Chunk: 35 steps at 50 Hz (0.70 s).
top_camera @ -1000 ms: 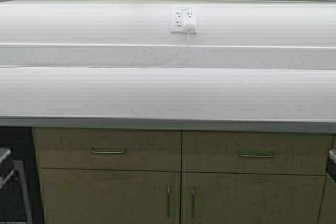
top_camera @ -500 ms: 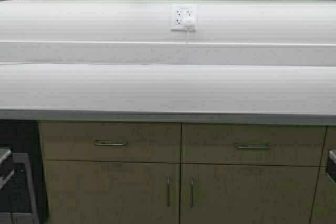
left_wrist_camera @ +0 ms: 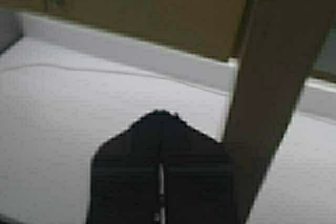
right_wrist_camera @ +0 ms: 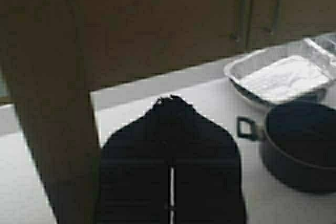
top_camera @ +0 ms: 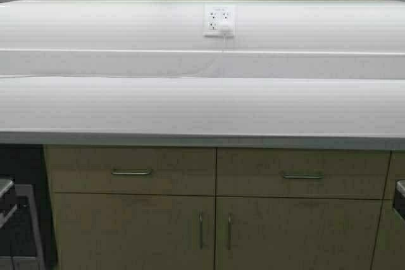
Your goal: Open the cabinet, put the pot inside, then close it
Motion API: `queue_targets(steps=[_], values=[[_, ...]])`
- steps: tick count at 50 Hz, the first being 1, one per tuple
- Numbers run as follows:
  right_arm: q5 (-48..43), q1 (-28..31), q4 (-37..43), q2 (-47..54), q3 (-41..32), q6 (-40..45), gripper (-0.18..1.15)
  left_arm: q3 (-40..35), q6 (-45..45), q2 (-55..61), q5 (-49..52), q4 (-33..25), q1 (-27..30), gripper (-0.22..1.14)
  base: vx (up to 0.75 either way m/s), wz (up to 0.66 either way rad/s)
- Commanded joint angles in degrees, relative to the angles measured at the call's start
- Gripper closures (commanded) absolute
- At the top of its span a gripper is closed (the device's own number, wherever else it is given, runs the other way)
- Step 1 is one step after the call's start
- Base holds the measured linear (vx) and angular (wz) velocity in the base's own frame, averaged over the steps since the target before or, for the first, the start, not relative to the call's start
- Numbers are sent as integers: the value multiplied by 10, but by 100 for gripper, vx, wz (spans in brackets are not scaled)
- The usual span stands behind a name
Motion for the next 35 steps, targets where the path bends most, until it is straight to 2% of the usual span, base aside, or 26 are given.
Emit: queue_targets(steps=[1, 11, 19, 25, 35], values=[[-2, 60, -1, -53, 20, -5, 91, 21, 1, -46, -8, 1, -46, 88, 0, 0], [-2, 125, -8, -127, 104, -13, 91, 98, 4, -127, -6, 5, -56, 88, 0, -1], [-1, 185, -4, -194, 188, -11, 91, 140, 11, -173, -11, 45, -107, 88, 1, 0], [7, 223, 1, -224, 224, -5, 91, 130, 11, -165, -20, 58, -145, 88, 2, -2], [38, 260, 22, -258, 265, -1, 91, 80, 11, -114, -29, 57, -176, 88, 3, -2]])
